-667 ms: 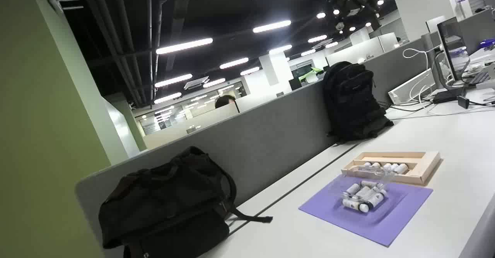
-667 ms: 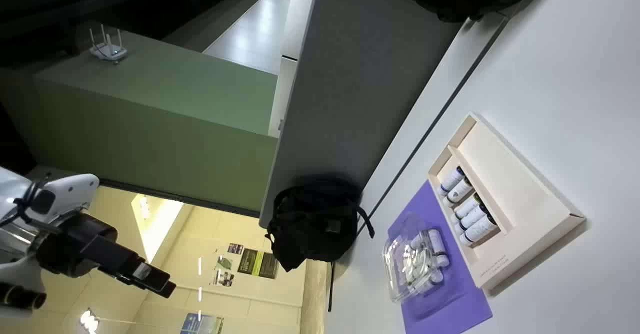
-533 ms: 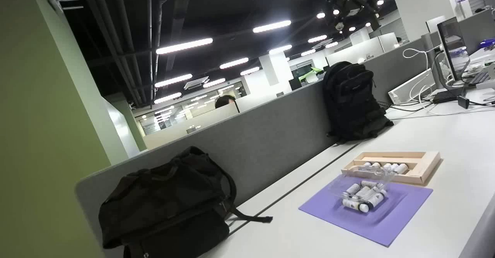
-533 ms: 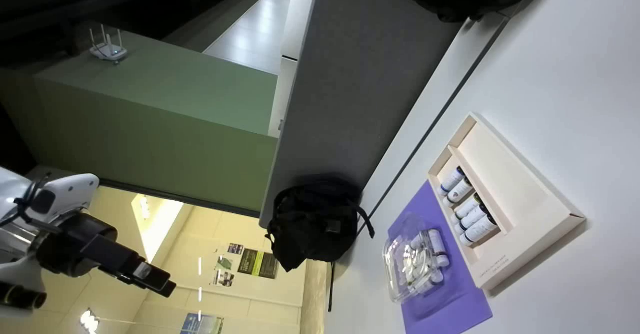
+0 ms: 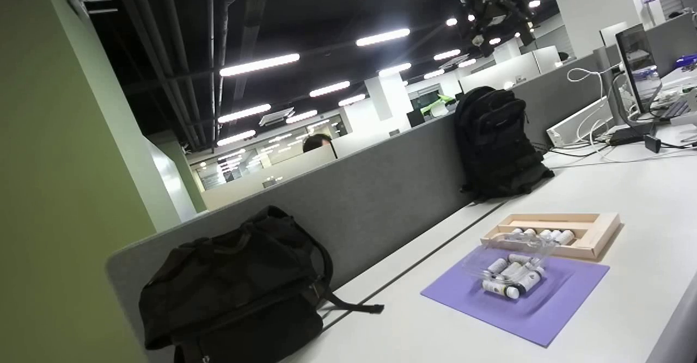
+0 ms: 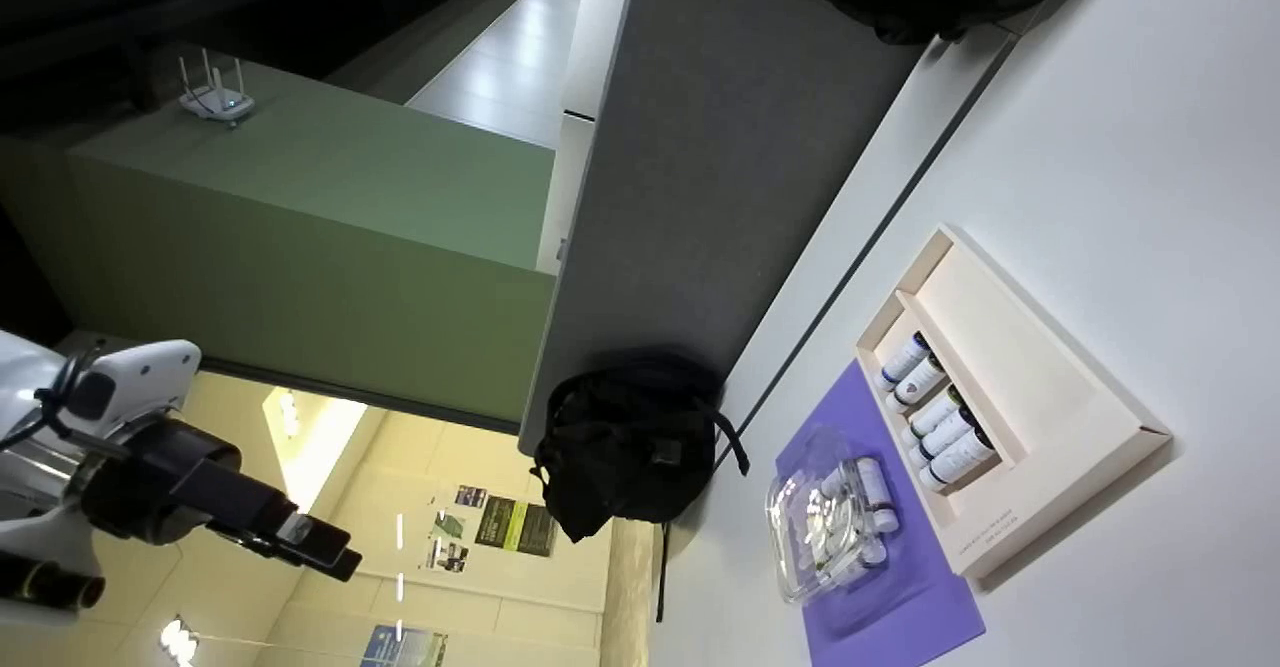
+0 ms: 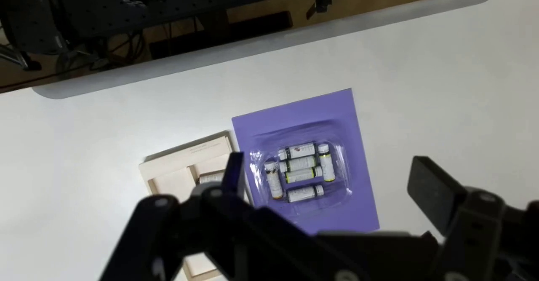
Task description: Remove three of the bottles from the tray and put them on the table
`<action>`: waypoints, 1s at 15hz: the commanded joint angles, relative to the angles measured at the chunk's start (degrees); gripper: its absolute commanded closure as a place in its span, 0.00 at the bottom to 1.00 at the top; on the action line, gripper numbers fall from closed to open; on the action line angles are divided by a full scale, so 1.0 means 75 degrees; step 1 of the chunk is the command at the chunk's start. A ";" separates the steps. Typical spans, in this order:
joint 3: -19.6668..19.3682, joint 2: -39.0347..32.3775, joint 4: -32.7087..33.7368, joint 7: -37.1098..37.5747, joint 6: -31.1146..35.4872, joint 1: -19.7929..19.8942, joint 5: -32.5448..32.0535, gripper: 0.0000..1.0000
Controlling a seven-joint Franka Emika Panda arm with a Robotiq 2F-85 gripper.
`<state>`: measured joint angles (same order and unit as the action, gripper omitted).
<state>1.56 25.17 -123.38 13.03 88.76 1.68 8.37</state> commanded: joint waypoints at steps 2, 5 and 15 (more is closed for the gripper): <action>-0.0246 -0.0386 -0.0599 -0.0851 0.1208 0.0206 -0.0660 0.00; -0.0541 -0.0805 -0.0865 -0.0319 0.2791 0.0588 -0.0675 0.00; -0.1157 -0.1657 -0.0867 -0.0320 0.3689 0.1011 0.0033 0.00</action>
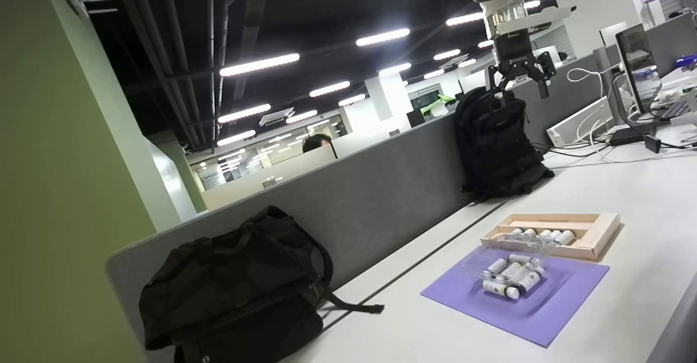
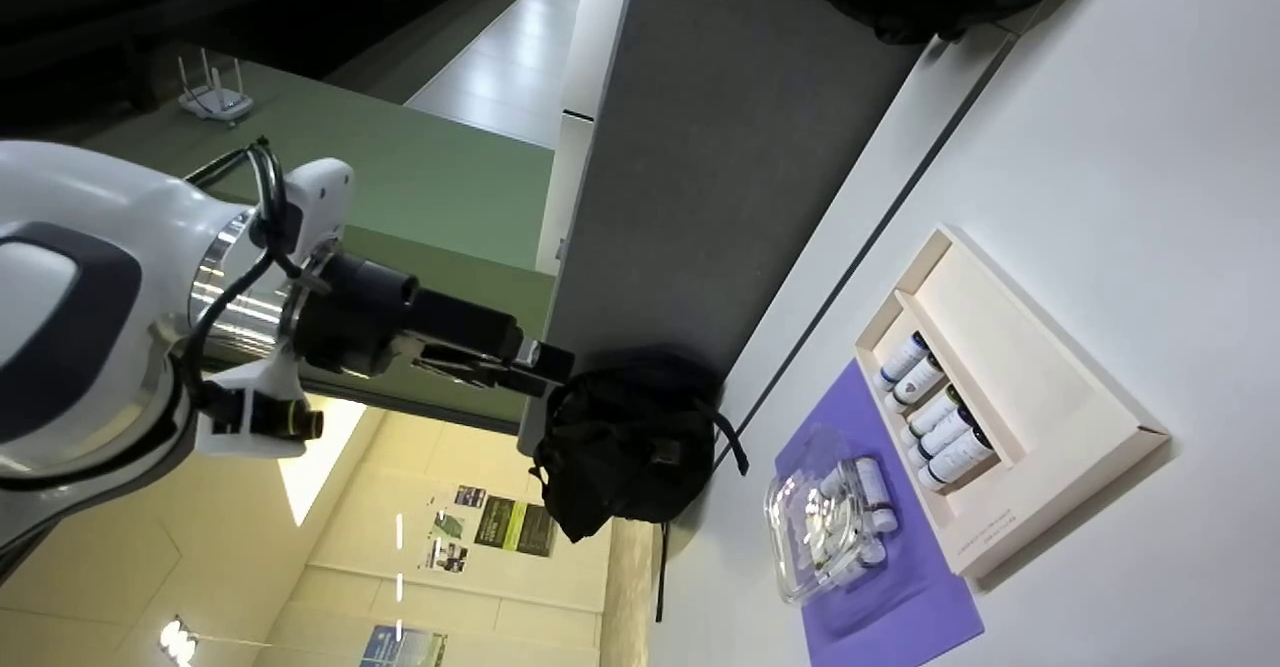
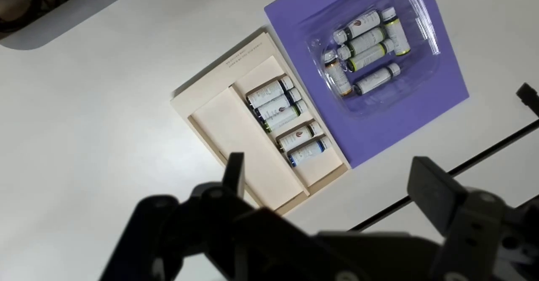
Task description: Remove three of the bottles from the tray and put them on the table
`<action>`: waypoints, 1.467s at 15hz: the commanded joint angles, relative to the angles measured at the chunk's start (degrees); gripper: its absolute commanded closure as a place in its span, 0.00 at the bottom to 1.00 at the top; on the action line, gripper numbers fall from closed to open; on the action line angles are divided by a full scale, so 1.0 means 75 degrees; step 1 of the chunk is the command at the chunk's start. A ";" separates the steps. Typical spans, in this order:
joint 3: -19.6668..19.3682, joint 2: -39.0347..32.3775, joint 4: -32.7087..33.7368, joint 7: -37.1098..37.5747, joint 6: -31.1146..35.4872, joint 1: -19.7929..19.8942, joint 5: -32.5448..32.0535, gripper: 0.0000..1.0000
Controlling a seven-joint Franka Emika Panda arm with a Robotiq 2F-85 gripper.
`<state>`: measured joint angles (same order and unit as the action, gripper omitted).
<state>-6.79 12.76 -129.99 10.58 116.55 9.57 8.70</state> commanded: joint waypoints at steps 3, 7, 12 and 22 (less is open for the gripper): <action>-0.0012 0.0013 0.0014 0.0006 -0.0017 -0.0076 -0.0011 0.00; -0.0024 -0.0475 0.0018 0.0849 0.0875 -0.0068 0.0825 0.00; -0.0013 -0.2216 0.0319 0.1641 0.2419 -0.0127 0.1922 0.00; 0.0082 -0.4185 0.0022 0.3367 0.3677 -0.0691 0.2354 0.00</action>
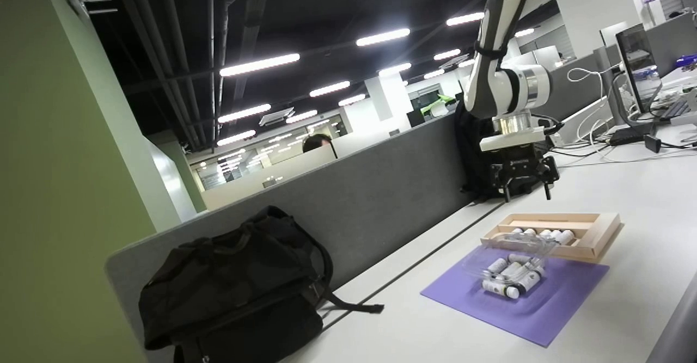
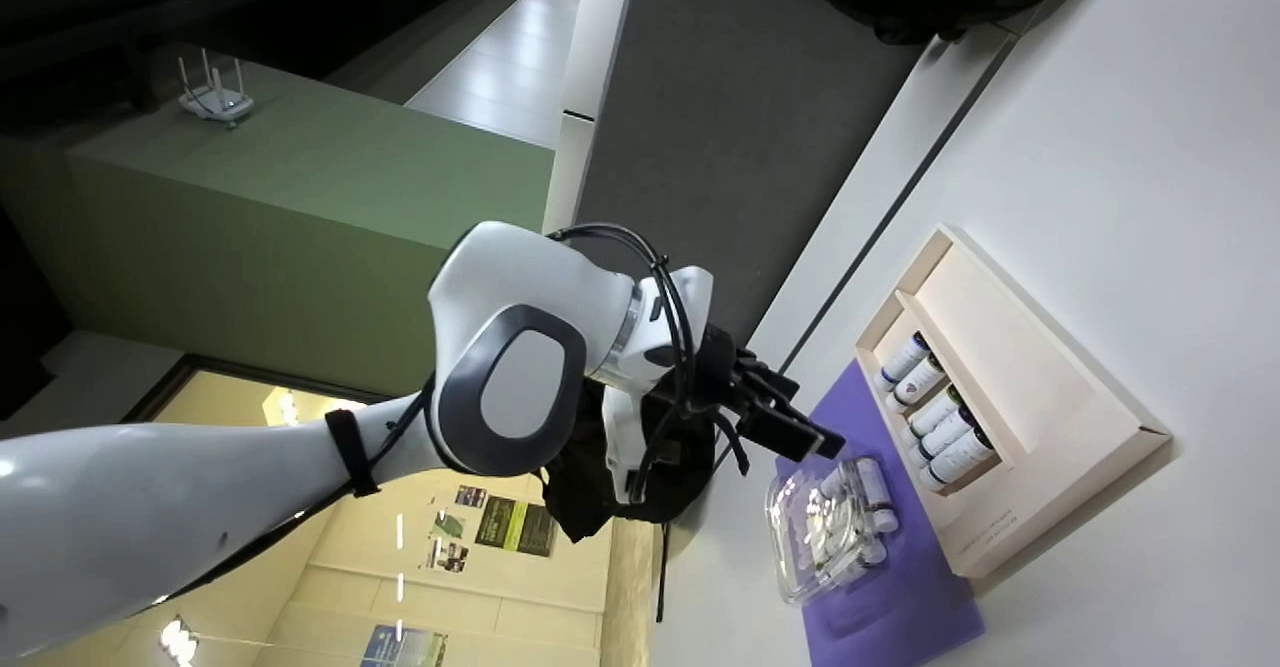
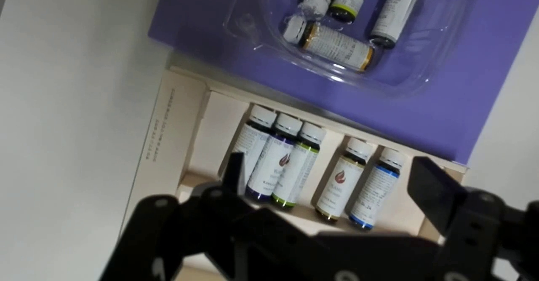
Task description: Remove three of the bottles from the tray and put them on the table
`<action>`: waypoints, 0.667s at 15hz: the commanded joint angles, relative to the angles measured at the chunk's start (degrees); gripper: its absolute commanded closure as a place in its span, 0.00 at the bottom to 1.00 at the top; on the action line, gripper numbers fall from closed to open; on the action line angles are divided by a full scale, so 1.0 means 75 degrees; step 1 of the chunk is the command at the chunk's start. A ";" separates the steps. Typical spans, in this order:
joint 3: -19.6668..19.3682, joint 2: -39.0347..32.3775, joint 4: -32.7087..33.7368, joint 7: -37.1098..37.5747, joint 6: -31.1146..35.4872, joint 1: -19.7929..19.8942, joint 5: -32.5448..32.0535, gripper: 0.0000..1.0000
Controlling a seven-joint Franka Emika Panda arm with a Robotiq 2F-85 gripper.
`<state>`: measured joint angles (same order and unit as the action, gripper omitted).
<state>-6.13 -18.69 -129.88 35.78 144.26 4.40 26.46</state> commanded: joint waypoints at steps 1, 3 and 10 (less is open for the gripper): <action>-0.0001 -0.0030 0.0016 0.0054 -0.0018 -0.0019 0.0014 0.00; -0.0006 -0.0018 0.0035 0.0068 -0.0020 -0.0010 0.0045 0.00; 0.0015 -0.0556 0.0078 0.0131 0.0596 0.0078 0.0497 0.00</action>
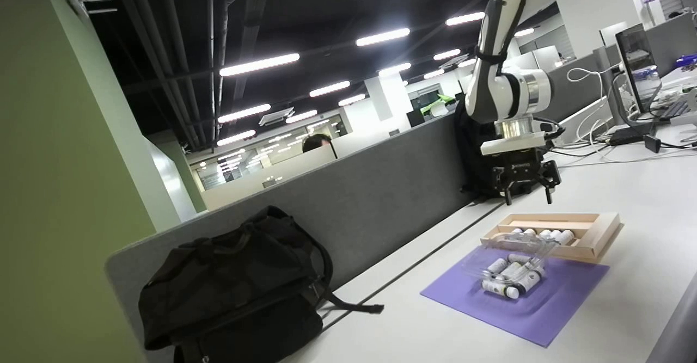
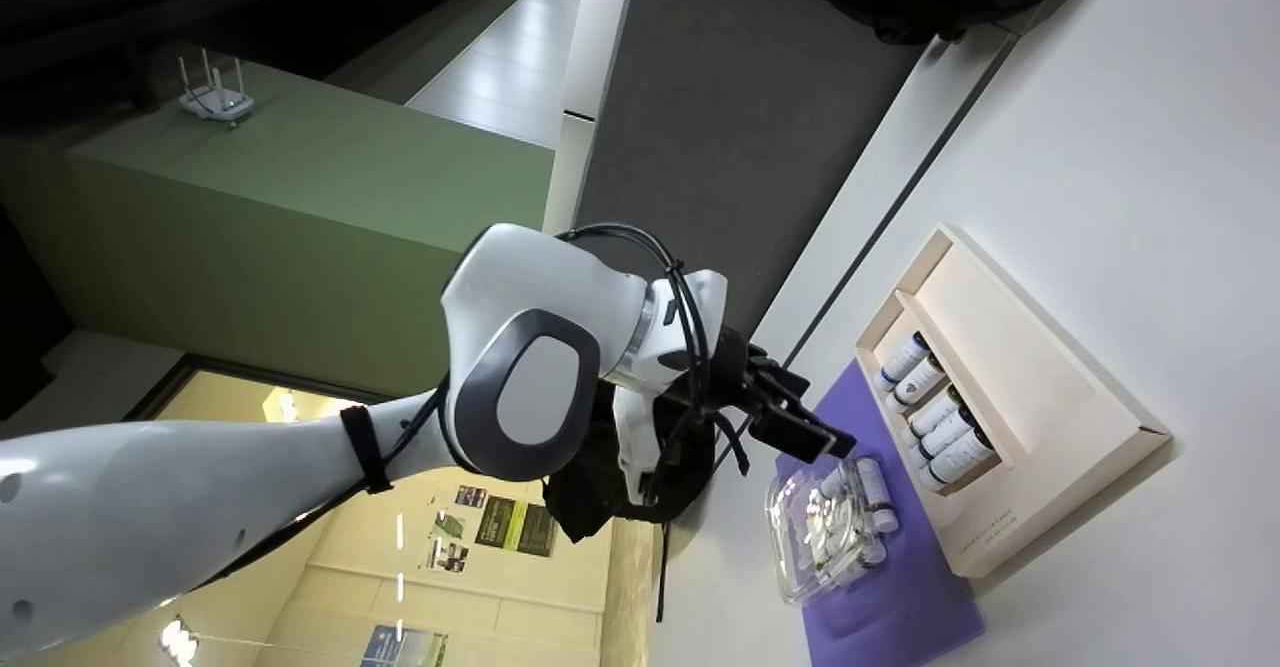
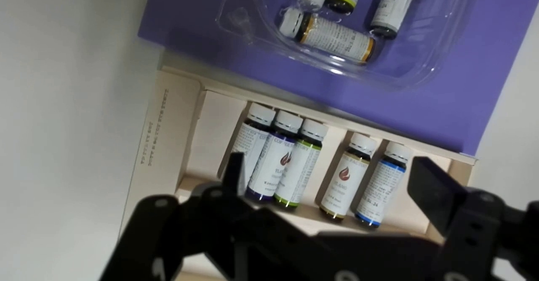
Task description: Remove three of the bottles from the tray and put them on the table
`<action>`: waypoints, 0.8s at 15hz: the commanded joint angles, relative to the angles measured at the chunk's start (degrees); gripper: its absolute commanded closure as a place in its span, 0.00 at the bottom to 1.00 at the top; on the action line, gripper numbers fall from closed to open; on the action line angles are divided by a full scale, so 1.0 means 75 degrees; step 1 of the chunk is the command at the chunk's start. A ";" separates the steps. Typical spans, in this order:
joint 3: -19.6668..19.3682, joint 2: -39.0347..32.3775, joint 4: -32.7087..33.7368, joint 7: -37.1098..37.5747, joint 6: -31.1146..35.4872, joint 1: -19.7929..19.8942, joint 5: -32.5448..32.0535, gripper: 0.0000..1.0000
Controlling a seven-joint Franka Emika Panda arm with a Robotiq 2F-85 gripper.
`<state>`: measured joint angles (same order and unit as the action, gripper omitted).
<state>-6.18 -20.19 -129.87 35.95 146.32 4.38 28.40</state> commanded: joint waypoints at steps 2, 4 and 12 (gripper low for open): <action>-0.0123 -0.0711 0.0215 0.0516 0.0285 0.0033 0.0157 0.00; -0.0136 -0.1042 0.0335 0.0578 0.0408 0.0104 0.0240 0.00; 0.0047 -0.2180 0.1028 0.0526 0.0823 0.0341 0.0787 0.00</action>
<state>-6.79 -34.20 -124.79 38.72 152.50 6.10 32.82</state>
